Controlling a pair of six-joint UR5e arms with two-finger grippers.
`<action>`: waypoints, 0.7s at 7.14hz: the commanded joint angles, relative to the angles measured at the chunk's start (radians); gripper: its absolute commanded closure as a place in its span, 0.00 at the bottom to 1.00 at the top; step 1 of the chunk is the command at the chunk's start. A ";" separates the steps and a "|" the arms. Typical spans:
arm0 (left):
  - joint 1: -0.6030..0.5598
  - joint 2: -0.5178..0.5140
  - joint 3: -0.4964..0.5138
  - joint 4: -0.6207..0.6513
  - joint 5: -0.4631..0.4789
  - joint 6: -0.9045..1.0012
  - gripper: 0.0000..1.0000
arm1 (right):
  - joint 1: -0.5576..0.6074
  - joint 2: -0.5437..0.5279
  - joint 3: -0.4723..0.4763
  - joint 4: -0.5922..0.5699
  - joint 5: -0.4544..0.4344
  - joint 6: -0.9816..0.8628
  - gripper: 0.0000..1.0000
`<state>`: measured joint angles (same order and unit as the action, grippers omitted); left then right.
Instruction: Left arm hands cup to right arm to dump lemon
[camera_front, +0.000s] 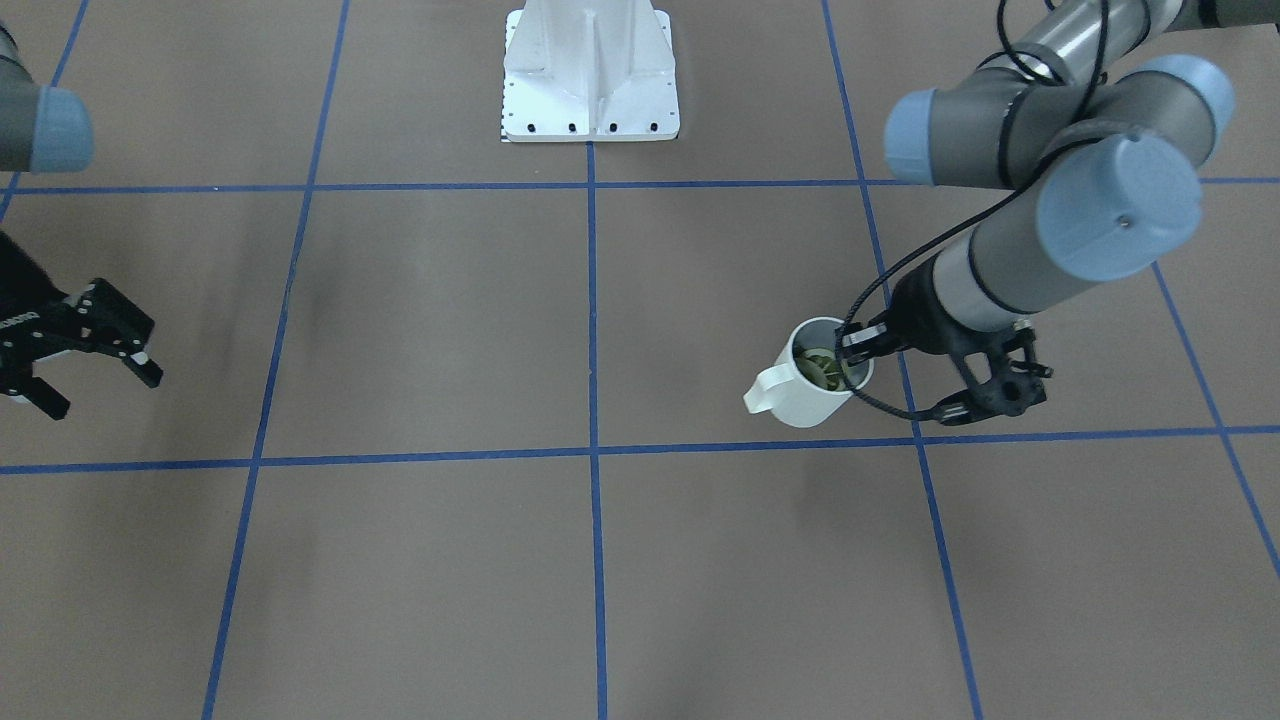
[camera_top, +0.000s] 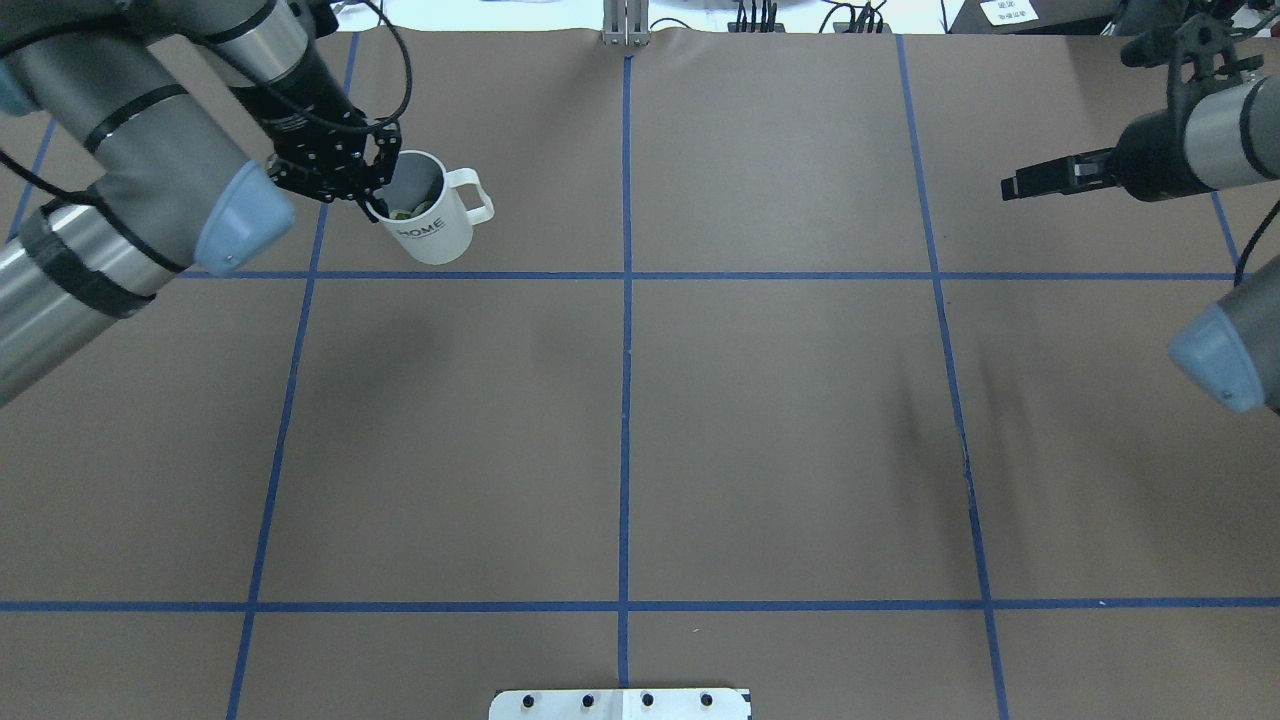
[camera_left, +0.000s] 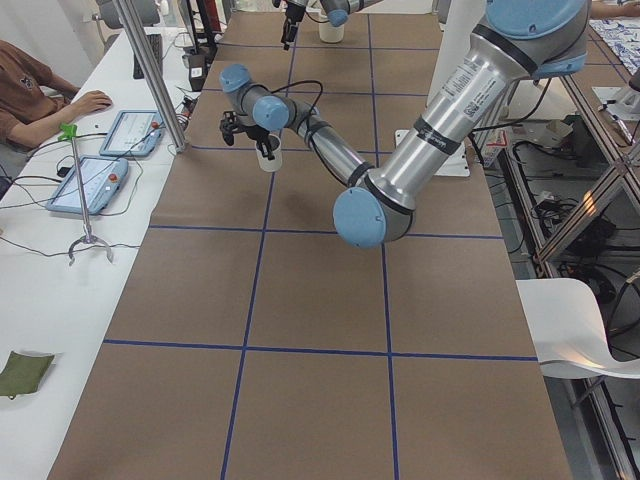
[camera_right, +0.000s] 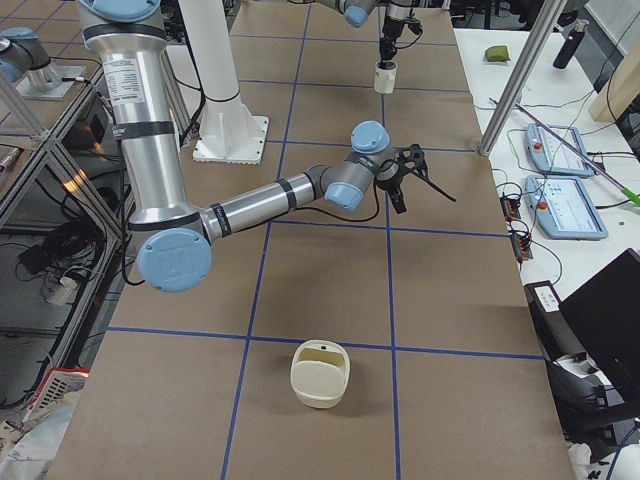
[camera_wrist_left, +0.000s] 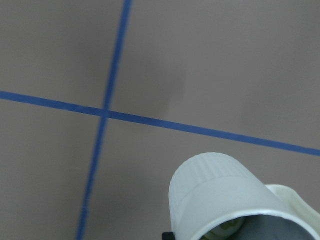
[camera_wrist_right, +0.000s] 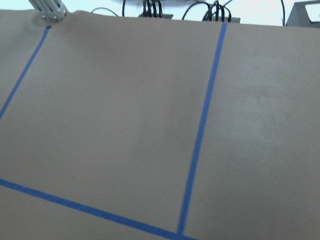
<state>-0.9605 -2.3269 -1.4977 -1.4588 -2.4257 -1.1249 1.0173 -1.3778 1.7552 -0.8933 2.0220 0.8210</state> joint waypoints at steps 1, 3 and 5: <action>0.061 -0.232 0.213 -0.002 0.004 -0.250 1.00 | -0.200 0.086 0.042 0.028 -0.299 0.192 0.00; 0.074 -0.281 0.270 -0.005 0.071 -0.489 1.00 | -0.414 0.095 0.073 0.028 -0.622 0.196 0.02; 0.098 -0.299 0.274 -0.005 0.077 -0.701 1.00 | -0.506 0.131 0.073 0.030 -0.745 0.198 0.03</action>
<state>-0.8807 -2.6104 -1.2295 -1.4632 -2.3565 -1.6952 0.5771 -1.2673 1.8267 -0.8643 1.3704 1.0166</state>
